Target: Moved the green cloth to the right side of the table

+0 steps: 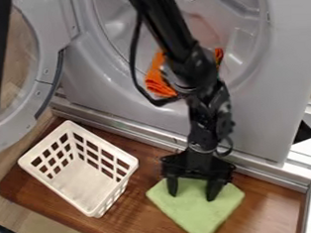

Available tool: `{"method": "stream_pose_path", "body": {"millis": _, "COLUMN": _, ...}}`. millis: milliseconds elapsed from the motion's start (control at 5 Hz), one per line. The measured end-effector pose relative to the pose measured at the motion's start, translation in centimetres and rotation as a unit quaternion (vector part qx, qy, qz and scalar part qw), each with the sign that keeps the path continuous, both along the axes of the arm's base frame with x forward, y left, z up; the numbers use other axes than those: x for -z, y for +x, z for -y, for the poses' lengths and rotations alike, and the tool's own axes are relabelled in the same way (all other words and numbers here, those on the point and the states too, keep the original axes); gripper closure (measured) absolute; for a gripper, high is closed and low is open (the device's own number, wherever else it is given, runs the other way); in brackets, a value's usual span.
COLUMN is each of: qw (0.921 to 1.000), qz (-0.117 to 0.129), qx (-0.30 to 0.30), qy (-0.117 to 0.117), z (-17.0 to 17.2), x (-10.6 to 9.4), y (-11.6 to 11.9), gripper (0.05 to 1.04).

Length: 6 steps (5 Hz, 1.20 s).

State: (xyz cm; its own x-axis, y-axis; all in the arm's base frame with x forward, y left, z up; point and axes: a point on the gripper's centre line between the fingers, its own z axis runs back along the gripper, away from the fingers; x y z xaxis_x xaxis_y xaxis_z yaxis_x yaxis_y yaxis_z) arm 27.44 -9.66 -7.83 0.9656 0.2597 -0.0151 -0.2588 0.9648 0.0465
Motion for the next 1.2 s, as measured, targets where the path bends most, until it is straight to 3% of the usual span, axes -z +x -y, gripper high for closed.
{"method": "stream_pose_path", "body": {"millis": 800, "qw": 0.9938, "qz": -0.002, "qx": 0.110, "qy": -0.017, "z": 7.0, "x": 0.1, "y": -0.9, "gripper": 0.084}}
{"method": "stream_pose_path", "body": {"millis": 1200, "qw": 0.9905, "qz": -0.005, "qx": 0.136, "qy": -0.019, "z": 8.3, "x": 0.0, "y": -1.2, "gripper": 0.084}}
